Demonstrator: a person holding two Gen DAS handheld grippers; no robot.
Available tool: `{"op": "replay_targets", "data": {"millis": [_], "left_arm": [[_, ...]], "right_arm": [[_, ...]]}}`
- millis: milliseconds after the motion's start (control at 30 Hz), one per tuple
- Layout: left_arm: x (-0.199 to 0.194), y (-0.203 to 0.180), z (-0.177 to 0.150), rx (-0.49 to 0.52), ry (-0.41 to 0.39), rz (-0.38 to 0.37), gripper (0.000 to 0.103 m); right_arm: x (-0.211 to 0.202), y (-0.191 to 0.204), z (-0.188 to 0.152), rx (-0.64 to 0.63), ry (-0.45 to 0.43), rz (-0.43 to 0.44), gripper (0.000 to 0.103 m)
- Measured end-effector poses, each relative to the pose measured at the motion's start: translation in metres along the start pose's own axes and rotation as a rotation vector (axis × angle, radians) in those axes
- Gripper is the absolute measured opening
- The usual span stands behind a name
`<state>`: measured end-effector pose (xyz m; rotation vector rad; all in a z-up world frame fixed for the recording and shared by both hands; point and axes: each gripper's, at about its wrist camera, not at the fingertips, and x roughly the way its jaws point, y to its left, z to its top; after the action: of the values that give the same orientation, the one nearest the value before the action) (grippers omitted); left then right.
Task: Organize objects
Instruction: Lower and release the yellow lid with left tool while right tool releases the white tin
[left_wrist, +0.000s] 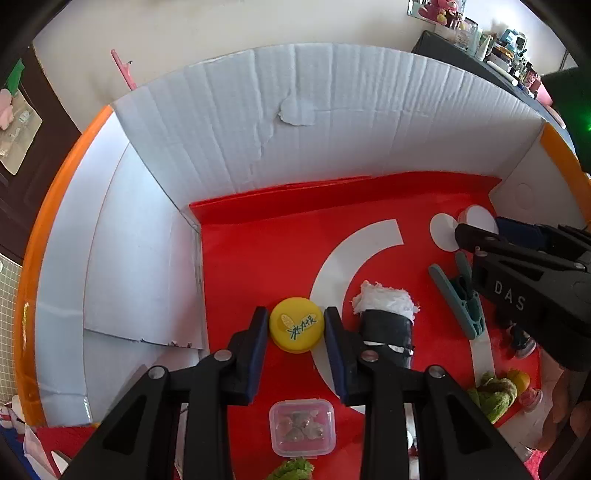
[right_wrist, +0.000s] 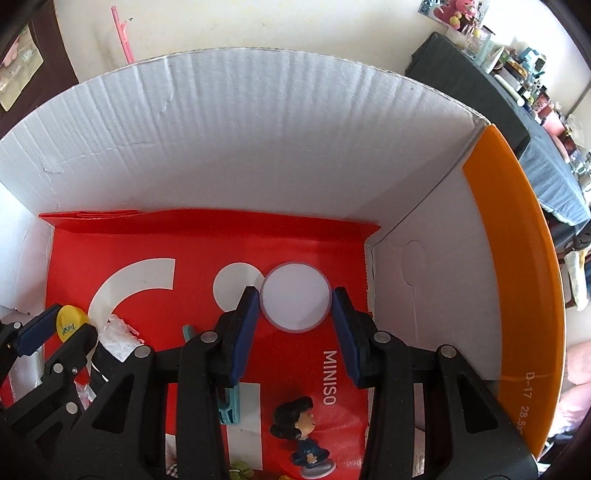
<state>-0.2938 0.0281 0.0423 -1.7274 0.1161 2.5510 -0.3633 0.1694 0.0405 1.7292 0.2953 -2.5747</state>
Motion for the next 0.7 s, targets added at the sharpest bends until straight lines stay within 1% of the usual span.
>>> {"op": "replay_targets", "data": {"millis": [67,133,167,267,400,633,700], "left_arm": [[0.003,0.010,0.006,0.006,-0.002,0.001,0.032],[0.001,0.012,0.004,0.008,-0.003,0.002,0.033],[0.001,0.006,0.002,0.004,-0.001,0.001,0.034],[-0.002,0.006,-0.001,0.005,0.008,-0.018,0.040],[-0.004,0.013,-0.002,0.010,0.005,-0.004,0.040],[-0.009,0.016,0.000,0.011,0.006,-0.004,0.041],[-0.009,0.016,0.000,0.010,0.007,-0.004,0.041]], "right_arm": [[-0.001,0.001,-0.001,0.000,0.000,0.001,0.039],[0.000,-0.001,-0.001,0.000,0.003,0.006,0.039],[0.000,-0.001,-0.002,0.000,0.004,0.007,0.039],[0.000,0.000,-0.002,0.001,0.005,0.007,0.039],[-0.001,0.002,-0.004,0.003,0.006,0.009,0.039],[-0.005,0.013,-0.009,0.003,0.006,0.006,0.040],[-0.006,0.011,-0.008,0.004,0.006,0.006,0.040]]}}
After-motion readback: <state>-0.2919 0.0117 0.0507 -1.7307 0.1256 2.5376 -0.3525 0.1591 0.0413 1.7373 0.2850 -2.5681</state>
